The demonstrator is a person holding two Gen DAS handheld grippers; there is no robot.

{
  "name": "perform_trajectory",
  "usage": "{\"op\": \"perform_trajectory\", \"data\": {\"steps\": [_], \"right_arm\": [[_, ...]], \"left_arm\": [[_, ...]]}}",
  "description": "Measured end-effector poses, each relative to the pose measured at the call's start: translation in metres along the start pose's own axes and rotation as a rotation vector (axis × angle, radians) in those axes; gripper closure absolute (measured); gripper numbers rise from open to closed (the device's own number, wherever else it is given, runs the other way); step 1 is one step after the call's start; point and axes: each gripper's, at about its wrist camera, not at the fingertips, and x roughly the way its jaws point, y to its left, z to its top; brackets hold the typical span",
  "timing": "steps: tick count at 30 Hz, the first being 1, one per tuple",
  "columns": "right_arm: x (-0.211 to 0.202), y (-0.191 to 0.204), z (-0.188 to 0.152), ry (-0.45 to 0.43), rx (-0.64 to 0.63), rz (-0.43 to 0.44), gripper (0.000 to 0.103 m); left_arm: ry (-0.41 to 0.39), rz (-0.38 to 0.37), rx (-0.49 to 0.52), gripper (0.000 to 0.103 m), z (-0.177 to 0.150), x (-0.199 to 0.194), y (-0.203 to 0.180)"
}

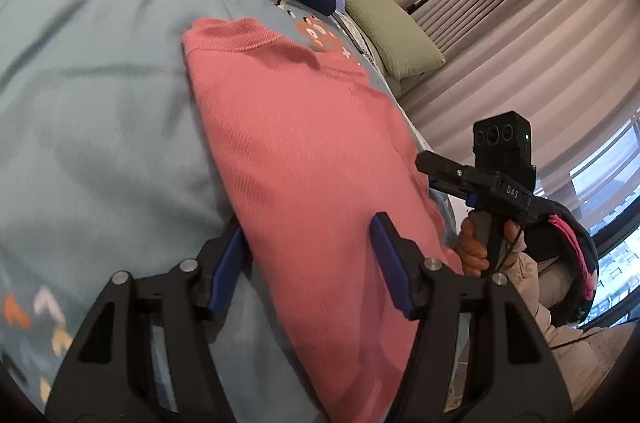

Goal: Fold small clothes
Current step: 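Slide the left gripper under the folded sweatshirt edge and grasp it, then lift the folded sweatshirt with the left gripper while the right gripper grasps it too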

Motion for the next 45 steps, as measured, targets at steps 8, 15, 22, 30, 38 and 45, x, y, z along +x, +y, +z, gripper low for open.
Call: {"op": "perform_trajectory", "data": {"steps": [8,15,22,30,38,45], "right_arm": [[0.031,0.003,0.03,0.026,-0.049,0.03,0.035],[0.041,-0.006,0.041,0.012,-0.04,0.008,0.059],[0.032,-0.001,0.04,-0.036,-0.046,-0.053,0.082],[-0.014,0.047,0.037,-0.156,-0.152,-0.107,0.087],[-0.071,0.097,0.03,-0.296,-0.218,-0.135,0.087],[-0.114,0.139,0.039,-0.402,-0.287,-0.166,0.087]], "left_arm": [[0.021,-0.008,0.04,0.039,0.03,0.016,0.003],[0.006,-0.001,0.053,0.039,0.055,0.03,0.008],[-0.027,0.086,0.086,0.069,0.055,0.025,0.003],[-0.121,0.123,0.187,0.074,0.05,-0.012,-0.041],[-0.234,0.135,0.316,0.076,0.046,-0.063,-0.105],[-0.321,0.154,0.396,0.077,0.052,-0.092,-0.145]]}}
